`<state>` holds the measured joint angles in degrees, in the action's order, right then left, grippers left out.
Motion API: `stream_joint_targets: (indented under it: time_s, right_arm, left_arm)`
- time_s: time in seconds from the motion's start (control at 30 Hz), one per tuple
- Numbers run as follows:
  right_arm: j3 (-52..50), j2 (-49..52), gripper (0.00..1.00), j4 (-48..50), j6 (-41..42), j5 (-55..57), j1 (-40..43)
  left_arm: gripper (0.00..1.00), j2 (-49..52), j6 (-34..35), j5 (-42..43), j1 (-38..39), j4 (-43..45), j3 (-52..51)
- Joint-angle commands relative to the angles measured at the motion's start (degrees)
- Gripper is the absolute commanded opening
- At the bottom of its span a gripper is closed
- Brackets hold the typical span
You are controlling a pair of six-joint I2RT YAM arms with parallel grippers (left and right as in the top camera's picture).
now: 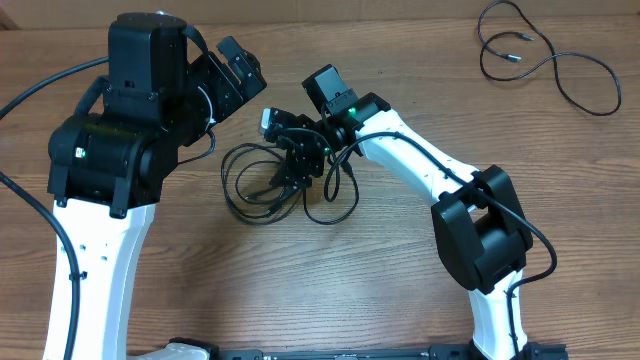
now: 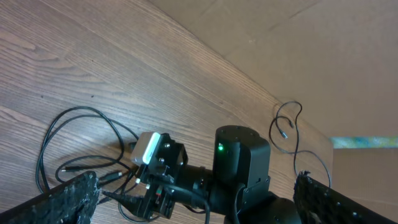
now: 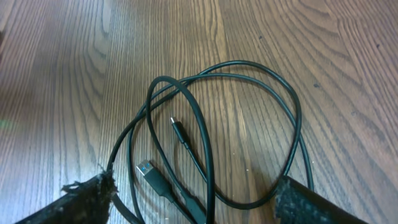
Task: Untangle cables
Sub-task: 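Close the right gripper on a black cable loop in the tangle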
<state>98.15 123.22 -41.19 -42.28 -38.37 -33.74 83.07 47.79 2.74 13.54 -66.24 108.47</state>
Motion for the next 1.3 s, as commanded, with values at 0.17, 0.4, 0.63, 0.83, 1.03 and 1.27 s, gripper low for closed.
stream_joint_targets:
  time_s: [0.17,0.4,0.63,0.83,1.03,1.27]
  right_arm:
    - [-0.28,0.20,0.65,0.20,0.11,-0.31,-0.20]
    - [-0.33,0.20,0.73,-0.26,0.11,-0.28,-0.35]
    - [-0.33,0.35,0.72,-0.26,0.13,2.67,-0.33]
    - [-0.33,0.35,0.72,0.22,0.35,2.47,-0.63]
    - [-0.33,0.37,0.72,1.90,0.33,2.51,-1.42]
    - [-0.33,0.74,0.68,2.36,0.33,2.49,-1.46]
  left_arm:
    - [1.00,0.09,-0.90,-0.39,0.35,0.04,0.37]
    - [1.00,0.09,-0.90,-0.39,0.35,0.04,0.37]
    - [1.00,0.09,-0.90,-0.39,0.35,0.04,0.37]
    - [1.00,0.09,-0.90,-0.39,0.35,0.04,0.37]
    - [1.00,0.09,-0.90,-0.39,0.35,0.04,0.37]
    - [1.00,0.09,-0.90,-0.39,0.35,0.04,0.37]
